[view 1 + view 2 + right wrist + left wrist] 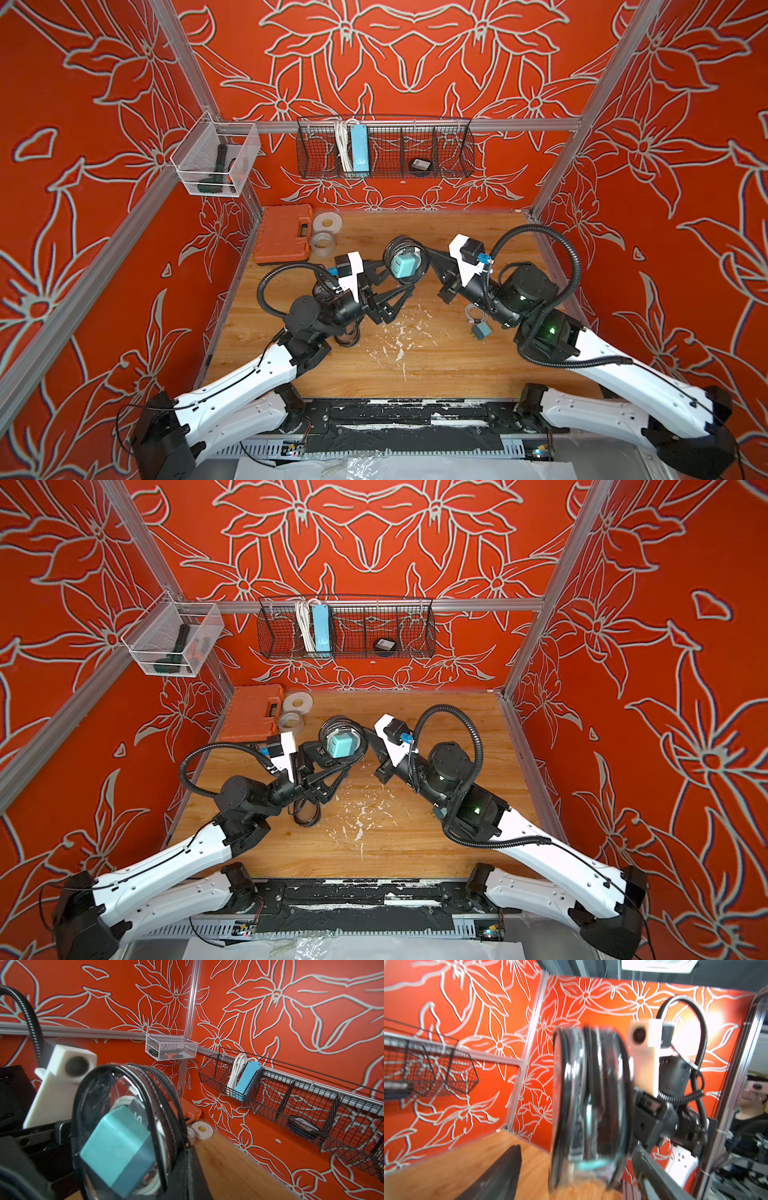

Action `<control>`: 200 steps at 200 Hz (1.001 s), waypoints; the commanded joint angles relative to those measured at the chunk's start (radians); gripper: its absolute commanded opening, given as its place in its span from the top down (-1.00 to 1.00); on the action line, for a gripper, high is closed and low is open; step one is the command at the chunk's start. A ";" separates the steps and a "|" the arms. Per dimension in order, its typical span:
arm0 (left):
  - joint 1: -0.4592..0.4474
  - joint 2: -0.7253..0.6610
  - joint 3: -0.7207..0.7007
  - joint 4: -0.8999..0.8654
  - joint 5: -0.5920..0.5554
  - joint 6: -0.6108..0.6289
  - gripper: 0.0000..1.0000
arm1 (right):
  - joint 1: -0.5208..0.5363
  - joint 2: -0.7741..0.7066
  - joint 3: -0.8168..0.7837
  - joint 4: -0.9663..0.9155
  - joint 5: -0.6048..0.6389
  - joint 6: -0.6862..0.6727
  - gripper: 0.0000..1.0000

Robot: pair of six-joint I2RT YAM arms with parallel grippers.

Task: Pack away charging kits
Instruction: Zip the zipper on the storage bag.

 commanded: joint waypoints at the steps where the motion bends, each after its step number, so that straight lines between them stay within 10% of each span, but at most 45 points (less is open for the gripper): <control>1: -0.002 -0.006 0.015 0.106 -0.037 -0.016 -0.60 | 0.005 0.000 0.009 0.043 -0.011 0.032 1.00; 28: -0.001 0.027 0.036 0.130 -0.054 -0.033 -0.36 | 0.021 0.003 0.004 0.043 -0.046 0.030 1.00; 80: 0.000 0.066 0.108 0.021 0.009 -0.025 1.00 | 0.047 0.010 0.022 -0.006 0.004 -0.048 1.00; 200: 0.003 -0.019 0.128 -0.500 0.125 0.097 1.00 | 0.033 -0.004 0.195 -0.258 0.115 -0.415 1.00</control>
